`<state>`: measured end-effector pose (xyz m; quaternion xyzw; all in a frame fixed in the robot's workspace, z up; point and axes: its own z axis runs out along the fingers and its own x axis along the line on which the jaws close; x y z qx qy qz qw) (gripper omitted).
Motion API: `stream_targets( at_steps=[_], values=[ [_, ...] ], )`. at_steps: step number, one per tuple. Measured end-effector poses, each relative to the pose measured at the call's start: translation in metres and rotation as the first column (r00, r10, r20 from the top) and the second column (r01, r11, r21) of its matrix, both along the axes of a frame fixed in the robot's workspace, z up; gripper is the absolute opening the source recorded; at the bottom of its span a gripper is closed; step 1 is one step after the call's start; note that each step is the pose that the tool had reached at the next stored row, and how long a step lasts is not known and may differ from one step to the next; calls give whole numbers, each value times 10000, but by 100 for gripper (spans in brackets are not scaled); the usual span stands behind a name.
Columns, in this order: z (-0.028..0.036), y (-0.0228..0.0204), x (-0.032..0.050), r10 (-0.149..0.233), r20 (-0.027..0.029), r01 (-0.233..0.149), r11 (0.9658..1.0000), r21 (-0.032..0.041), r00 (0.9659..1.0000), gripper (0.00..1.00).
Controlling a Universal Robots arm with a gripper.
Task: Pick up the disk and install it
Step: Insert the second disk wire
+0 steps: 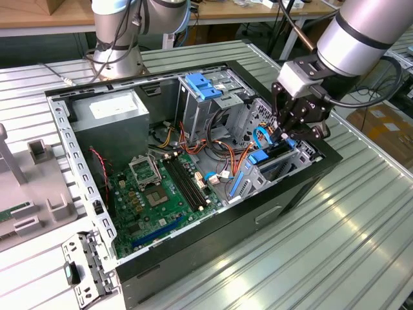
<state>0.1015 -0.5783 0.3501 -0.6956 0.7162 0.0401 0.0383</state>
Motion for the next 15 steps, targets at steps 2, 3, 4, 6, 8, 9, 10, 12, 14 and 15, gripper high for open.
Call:
stream_targets(
  at_steps=[2,3,4,6,8,9,10,12,14,15],
  values=[
    [-13,-1,0,0,-6,0,10000,0,10000,11],
    [-19,-2,0,0,-9,0,10000,0,10000,11],
    [-34,-3,0,0,-14,0,10000,0,10000,11],
    [-54,-6,1,0,-22,0,10000,-5,10000,11],
    [-58,-9,1,0,-22,0,10000,2,10000,11],
    [-49,-10,1,0,-21,0,10000,10,10000,11],
    [-20,-10,2,-1,-22,1,10000,12,10000,11],
    [22,-10,5,0,-22,0,10000,11,10000,11],
    [41,-10,18,2,-22,-2,10000,24,10000,11],
    [45,-10,28,0,-22,0,10000,31,10000,11]
  ],
)
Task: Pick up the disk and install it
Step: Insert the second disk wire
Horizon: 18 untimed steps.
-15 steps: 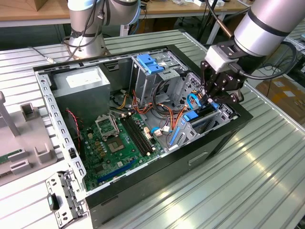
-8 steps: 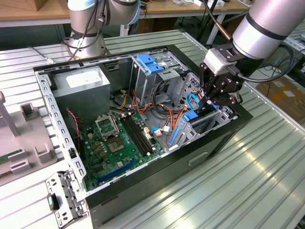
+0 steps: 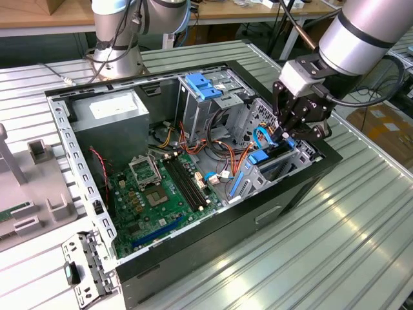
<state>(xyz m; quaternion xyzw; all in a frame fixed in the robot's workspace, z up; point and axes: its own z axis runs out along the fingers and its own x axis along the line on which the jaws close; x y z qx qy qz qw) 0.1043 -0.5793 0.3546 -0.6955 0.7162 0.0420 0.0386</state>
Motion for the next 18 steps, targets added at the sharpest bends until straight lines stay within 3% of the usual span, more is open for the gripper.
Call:
stream_targets(
  at_steps=[9,12,18],
  values=[
    [105,0,187,0,-1,0,9999,111,10000,11],
    [138,0,202,-1,-1,1,9999,126,10000,11],
    [144,0,205,-1,-1,1,9999,127,10000,11]
  ],
)
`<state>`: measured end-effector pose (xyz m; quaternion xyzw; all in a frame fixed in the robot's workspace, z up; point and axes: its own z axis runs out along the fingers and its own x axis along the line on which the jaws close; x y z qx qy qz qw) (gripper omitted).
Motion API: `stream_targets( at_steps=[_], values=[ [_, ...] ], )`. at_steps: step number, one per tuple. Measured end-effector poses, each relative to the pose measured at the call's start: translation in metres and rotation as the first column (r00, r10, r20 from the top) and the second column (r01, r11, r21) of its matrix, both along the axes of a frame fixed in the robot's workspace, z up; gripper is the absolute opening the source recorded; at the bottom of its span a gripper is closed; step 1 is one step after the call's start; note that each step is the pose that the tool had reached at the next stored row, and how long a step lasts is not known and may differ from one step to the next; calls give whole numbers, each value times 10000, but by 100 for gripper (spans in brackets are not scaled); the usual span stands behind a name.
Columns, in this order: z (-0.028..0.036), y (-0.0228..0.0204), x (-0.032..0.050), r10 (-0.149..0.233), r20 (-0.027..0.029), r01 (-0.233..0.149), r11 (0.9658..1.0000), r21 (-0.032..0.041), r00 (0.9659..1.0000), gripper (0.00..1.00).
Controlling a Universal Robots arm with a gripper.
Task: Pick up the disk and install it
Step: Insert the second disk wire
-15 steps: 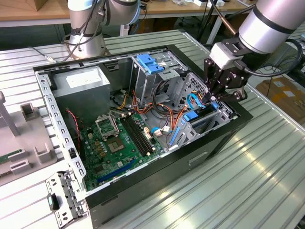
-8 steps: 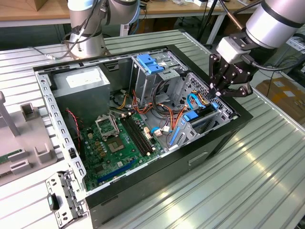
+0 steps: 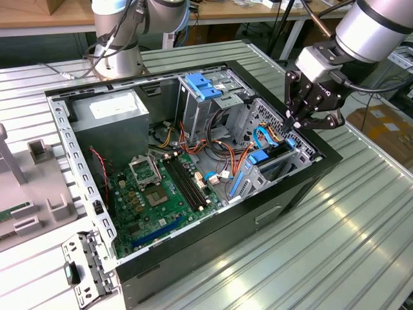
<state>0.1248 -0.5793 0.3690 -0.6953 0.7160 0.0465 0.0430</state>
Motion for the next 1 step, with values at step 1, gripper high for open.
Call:
stream_targets(
  at_steps=[1],
  values=[
    [0,0,0,0,0,0,10000,0,10000,11]
  ],
)
